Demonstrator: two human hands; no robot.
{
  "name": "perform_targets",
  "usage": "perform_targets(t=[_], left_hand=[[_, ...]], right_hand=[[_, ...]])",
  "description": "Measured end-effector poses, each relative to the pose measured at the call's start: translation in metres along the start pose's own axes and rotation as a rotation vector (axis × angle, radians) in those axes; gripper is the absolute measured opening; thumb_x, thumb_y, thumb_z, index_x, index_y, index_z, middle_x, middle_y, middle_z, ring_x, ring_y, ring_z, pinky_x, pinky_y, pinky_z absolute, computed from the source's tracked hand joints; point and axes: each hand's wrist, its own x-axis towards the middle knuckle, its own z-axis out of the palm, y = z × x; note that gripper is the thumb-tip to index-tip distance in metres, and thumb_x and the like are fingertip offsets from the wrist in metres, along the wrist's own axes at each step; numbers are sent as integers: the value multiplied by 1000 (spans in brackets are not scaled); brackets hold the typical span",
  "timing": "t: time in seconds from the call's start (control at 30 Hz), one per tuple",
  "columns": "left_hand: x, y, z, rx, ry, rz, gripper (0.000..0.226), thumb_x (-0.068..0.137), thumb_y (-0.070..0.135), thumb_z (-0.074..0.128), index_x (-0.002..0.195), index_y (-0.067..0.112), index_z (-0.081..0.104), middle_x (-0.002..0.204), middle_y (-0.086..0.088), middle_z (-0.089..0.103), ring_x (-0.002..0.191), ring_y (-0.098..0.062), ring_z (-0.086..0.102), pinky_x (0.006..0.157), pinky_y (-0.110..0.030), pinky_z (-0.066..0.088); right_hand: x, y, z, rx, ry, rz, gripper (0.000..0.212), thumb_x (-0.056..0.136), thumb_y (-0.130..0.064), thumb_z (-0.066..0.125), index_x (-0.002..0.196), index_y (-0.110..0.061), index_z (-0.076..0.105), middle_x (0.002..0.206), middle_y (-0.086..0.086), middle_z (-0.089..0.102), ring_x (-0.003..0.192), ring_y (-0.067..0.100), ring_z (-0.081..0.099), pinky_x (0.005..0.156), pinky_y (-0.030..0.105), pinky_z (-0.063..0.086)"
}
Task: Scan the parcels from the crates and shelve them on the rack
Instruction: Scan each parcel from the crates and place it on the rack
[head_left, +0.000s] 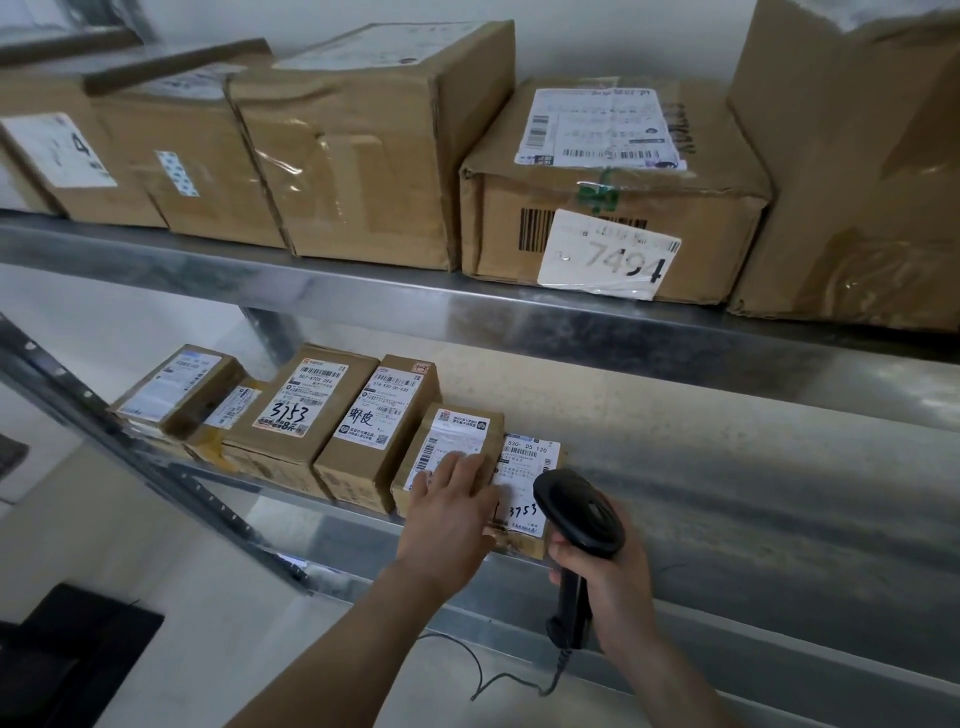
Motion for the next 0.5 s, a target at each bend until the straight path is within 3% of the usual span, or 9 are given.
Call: perform_targets(t=[0.13, 0.23, 0.33, 0.5], left_hand=[[-15, -11, -11, -50, 63, -38, 66, 69, 50, 84, 128, 33, 59, 137, -6, 55, 132, -35, 49, 96, -57, 51], [-30, -22, -22, -45, 79, -72, 70, 61, 46, 91, 122, 28, 63, 138, -9, 57, 131, -37, 51, 94, -59, 53], [-53, -39, -36, -55, 79, -113, 77, 60, 47, 91, 128, 27, 59, 144, -8, 51, 135, -36, 46, 97, -60, 50], [-107, -89, -67, -11, 171, -208, 80, 66, 53, 86, 135, 31, 54, 152, -8, 42, 142, -35, 32, 107, -57, 41]], right_hand=[[-20, -3, -3, -161, 35, -122, 62, 68, 0, 86, 108, -44, 68, 89, 8, 72, 77, 26, 67, 70, 44, 55], [-37, -11, 8, -280, 10, -197, 68, 56, -15, 82, 117, -41, 66, 102, -7, 73, 98, 15, 69, 84, 32, 52], [-55, -21, 37, -321, -56, -234, 75, 54, -16, 79, 124, -37, 61, 109, -25, 68, 104, -8, 61, 84, 15, 43], [-79, -15, 96, -415, -158, -339, 79, 63, 14, 86, 118, -36, 60, 108, -27, 68, 104, -5, 63, 80, 3, 44]])
